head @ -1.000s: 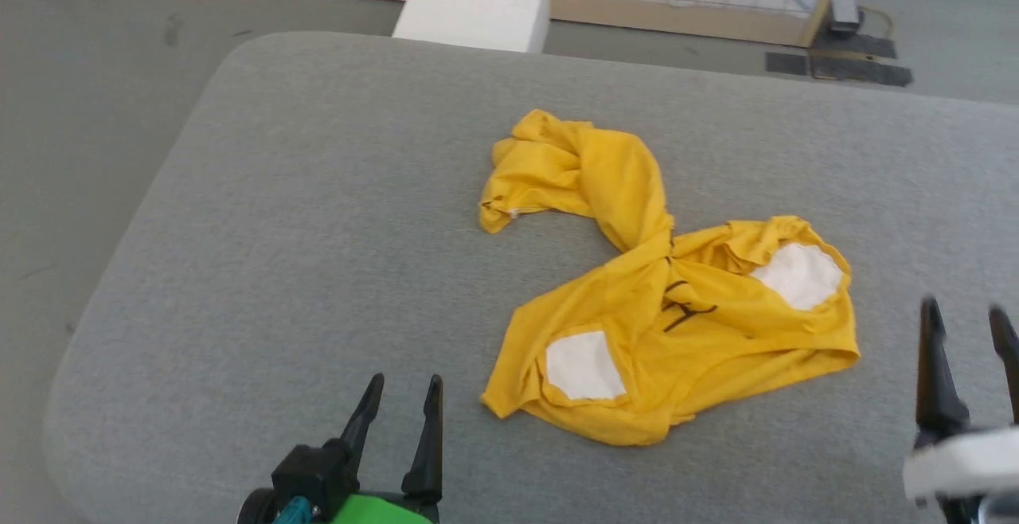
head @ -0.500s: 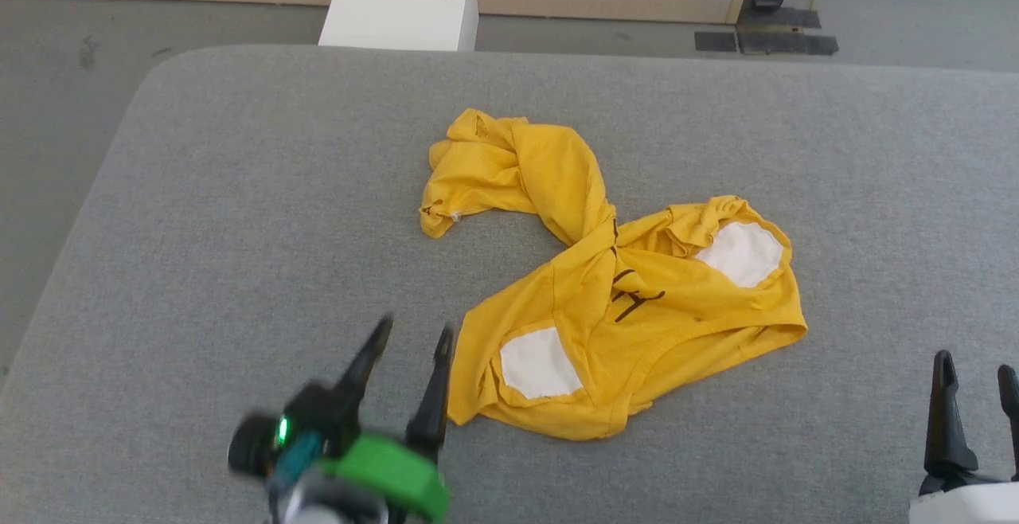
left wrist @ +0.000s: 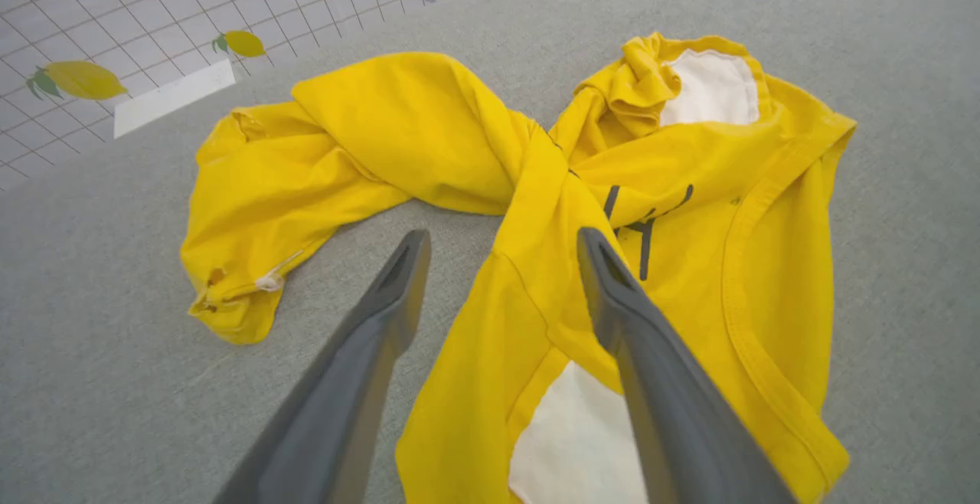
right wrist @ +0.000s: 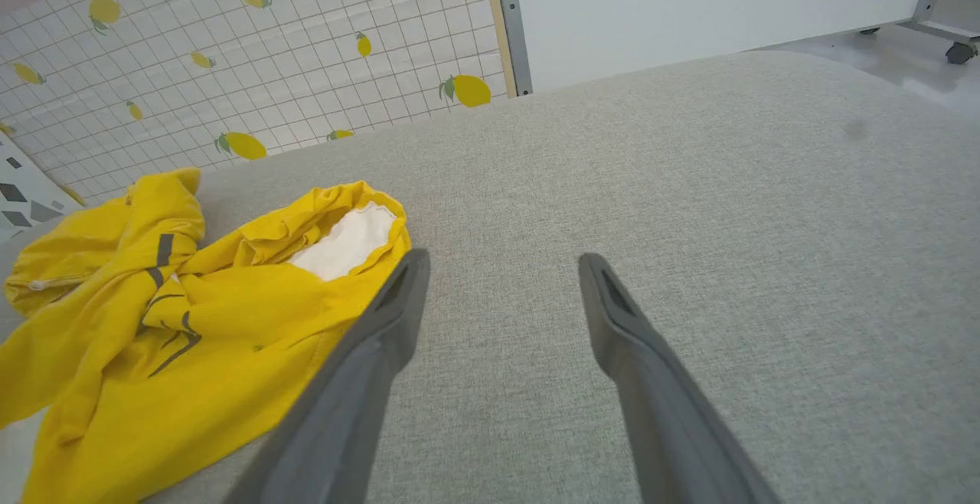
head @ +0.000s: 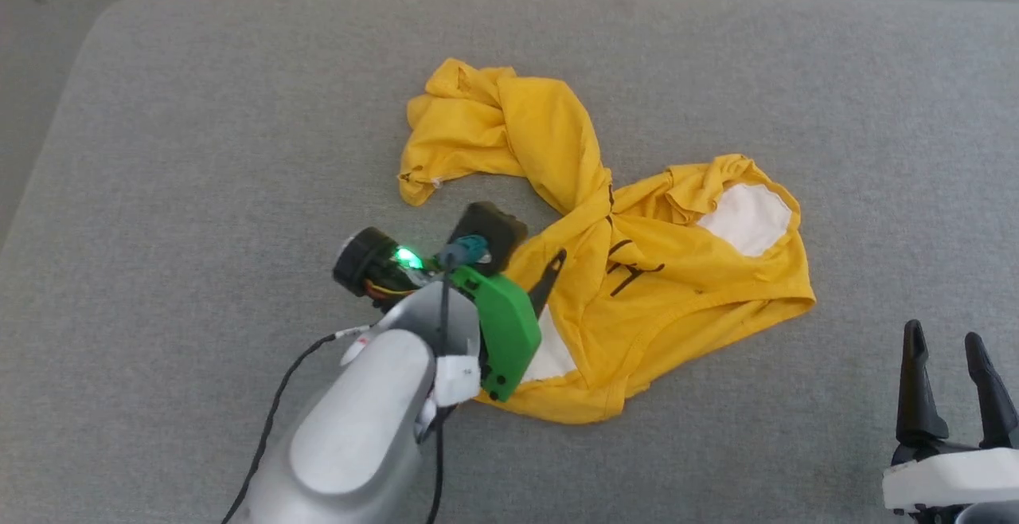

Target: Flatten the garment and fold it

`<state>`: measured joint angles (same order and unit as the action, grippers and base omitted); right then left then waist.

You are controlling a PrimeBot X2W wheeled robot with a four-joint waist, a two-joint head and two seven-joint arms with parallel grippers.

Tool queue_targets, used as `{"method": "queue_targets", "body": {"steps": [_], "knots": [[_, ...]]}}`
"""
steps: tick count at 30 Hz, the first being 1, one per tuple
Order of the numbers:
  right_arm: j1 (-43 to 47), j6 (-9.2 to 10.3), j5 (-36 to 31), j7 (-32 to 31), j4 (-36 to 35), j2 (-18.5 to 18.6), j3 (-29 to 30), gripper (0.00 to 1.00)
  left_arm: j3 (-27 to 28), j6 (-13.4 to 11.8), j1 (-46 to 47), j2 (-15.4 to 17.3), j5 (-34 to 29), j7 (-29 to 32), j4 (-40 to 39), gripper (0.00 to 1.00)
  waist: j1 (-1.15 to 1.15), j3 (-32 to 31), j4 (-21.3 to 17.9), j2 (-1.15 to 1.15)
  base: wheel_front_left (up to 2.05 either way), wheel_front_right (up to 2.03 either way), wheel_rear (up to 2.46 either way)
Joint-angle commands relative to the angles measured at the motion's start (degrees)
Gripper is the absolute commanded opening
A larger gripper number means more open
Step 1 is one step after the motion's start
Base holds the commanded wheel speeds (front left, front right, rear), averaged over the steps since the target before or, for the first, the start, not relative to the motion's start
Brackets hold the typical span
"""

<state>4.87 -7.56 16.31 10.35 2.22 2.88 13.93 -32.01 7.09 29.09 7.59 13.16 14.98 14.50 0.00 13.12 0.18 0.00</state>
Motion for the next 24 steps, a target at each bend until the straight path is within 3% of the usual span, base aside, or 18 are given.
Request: {"method": "queue_targets", "body": {"steps": [1, 8, 9, 10, 11, 16, 20, 22, 24], "knots": [[-1.2, 0.08, 0.4, 0.4, 0.2, 0.0, -0.2, 1.0, -0.9, 0.3, 1.5, -0.2, 1.0, 0.9, 2.3, 1.0, 0.0, 1.2, -1.0, 0.0, 0.0, 0.0, 0.0], [-2.5, 0.08, 0.6, 0.4, 0.9, 0.0, -1.1, 1.0, -4.6, 0.4, 6.1, -0.4, 3.7, 4.1, 15.6, 1.0, 0.0, 2.3, -2.6, 0.0, 0.0, 0.0, 0.0], [-2.6, 0.08, 0.6, 0.4, 1.0, 0.0, -1.1, 1.0, -5.0, 0.4, 6.6, -0.4, 4.0, 4.4, 16.9, 0.84, 0.0, 2.3, -2.7, 0.0, 0.0, 0.0, 0.0], [-2.6, 0.08, 0.6, 0.5, 1.1, 0.0, -1.2, 1.0, -5.2, 0.4, 7.2, -0.5, 4.2, 4.1, 18.1, 0.18, 0.0, 2.3, -2.8, 0.0, 0.0, 0.0, 0.0], [-2.7, 0.08, 0.7, 0.5, 1.2, 0.0, -1.2, 1.0, -5.4, 0.4, 7.7, -0.6, 4.4, 3.4, 18.8, 0.0, 0.0, 2.3, -2.8, 0.0, 0.0, 0.0, 0.0], [-2.6, 0.08, 0.9, 0.7, 2.1, 0.0, -0.8, 1.0, -5.0, 0.4, 9.5, -1.5, 6.6, -1.6, 20.1, 0.0, 0.0, 1.3, -1.8, 0.0, 0.0, 0.0, 0.0], [-2.2, 0.08, 0.9, 0.5, 2.3, 0.0, -0.5, 1.0, -1.6, -0.4, 9.5, -1.3, 9.2, -7.2, 17.2, 0.0, 0.0, -0.2, -0.5, 0.0, 0.0, 0.0, 0.0], [-1.8, 0.08, 0.8, 0.4, 2.1, 0.0, -0.1, 1.0, 0.9, -1.5, 8.0, -0.5, 10.8, -9.5, 14.3, 0.0, 0.0, -0.9, 0.4, 0.0, 0.0, 0.0, 0.0], [-1.0, 0.08, 0.5, -0.4, 1.6, 0.0, 0.6, 1.0, 6.3, -5.3, 0.6, 3.0, 14.8, -10.6, 7.4, 0.0, 0.0, -1.4, 2.1, 0.0, 0.0, 0.0, 0.0]]}}
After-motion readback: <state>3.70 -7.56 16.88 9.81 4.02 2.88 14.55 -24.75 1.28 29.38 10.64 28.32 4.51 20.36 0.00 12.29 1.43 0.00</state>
